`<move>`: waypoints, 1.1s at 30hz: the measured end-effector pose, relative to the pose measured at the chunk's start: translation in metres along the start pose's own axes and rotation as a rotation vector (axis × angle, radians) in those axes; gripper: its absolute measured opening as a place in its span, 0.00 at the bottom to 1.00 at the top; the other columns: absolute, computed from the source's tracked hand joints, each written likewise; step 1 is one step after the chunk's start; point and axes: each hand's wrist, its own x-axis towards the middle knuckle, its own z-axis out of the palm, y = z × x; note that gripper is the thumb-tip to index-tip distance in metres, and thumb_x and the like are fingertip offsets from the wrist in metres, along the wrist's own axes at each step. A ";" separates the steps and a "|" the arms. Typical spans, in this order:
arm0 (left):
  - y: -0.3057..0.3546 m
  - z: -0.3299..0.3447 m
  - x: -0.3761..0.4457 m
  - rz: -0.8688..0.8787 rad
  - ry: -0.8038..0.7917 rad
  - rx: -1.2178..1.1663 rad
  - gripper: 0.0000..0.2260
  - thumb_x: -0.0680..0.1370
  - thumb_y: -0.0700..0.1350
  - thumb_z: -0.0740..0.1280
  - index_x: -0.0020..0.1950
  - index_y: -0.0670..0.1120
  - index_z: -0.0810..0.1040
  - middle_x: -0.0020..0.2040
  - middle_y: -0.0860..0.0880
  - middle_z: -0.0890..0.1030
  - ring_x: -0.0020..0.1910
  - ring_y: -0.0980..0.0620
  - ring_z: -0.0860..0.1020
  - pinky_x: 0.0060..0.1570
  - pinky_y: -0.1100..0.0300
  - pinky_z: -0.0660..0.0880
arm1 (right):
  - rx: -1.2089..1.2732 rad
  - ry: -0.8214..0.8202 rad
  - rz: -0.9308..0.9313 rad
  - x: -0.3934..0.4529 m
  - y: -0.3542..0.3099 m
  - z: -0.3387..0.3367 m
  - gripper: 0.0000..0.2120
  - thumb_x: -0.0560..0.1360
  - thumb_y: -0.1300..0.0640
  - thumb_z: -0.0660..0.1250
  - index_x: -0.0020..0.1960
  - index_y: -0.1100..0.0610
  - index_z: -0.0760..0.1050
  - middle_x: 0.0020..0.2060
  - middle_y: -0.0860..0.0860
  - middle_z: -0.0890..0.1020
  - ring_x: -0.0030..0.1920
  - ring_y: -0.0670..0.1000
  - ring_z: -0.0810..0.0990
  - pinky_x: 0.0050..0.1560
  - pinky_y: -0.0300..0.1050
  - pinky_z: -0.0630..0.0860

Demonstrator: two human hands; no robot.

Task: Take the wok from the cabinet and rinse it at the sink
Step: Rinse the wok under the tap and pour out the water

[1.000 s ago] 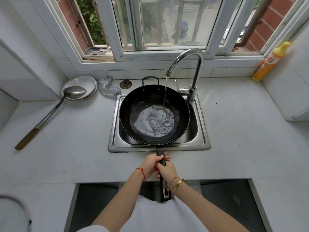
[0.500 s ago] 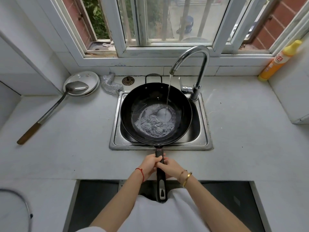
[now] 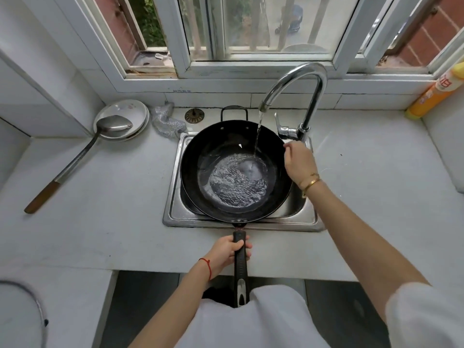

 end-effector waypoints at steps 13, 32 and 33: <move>-0.001 0.003 0.003 -0.005 0.013 -0.009 0.09 0.82 0.35 0.57 0.59 0.40 0.74 0.46 0.46 0.80 0.39 0.50 0.81 0.45 0.58 0.80 | -0.655 -0.295 -0.351 0.113 0.004 0.025 0.32 0.77 0.61 0.60 0.78 0.61 0.53 0.78 0.55 0.56 0.78 0.60 0.49 0.77 0.59 0.53; -0.003 0.005 0.000 0.013 0.027 -0.055 0.10 0.82 0.36 0.58 0.61 0.38 0.74 0.49 0.43 0.82 0.41 0.49 0.81 0.51 0.55 0.80 | -0.345 -0.008 -0.397 0.056 0.010 0.004 0.19 0.74 0.61 0.62 0.64 0.62 0.73 0.63 0.59 0.77 0.66 0.62 0.72 0.67 0.55 0.68; -0.002 0.005 0.000 0.013 0.034 -0.054 0.11 0.81 0.36 0.59 0.62 0.37 0.74 0.50 0.43 0.82 0.42 0.49 0.82 0.50 0.55 0.80 | -0.317 0.016 -0.372 0.041 0.007 0.003 0.14 0.74 0.61 0.62 0.58 0.62 0.76 0.56 0.59 0.80 0.58 0.61 0.76 0.60 0.53 0.71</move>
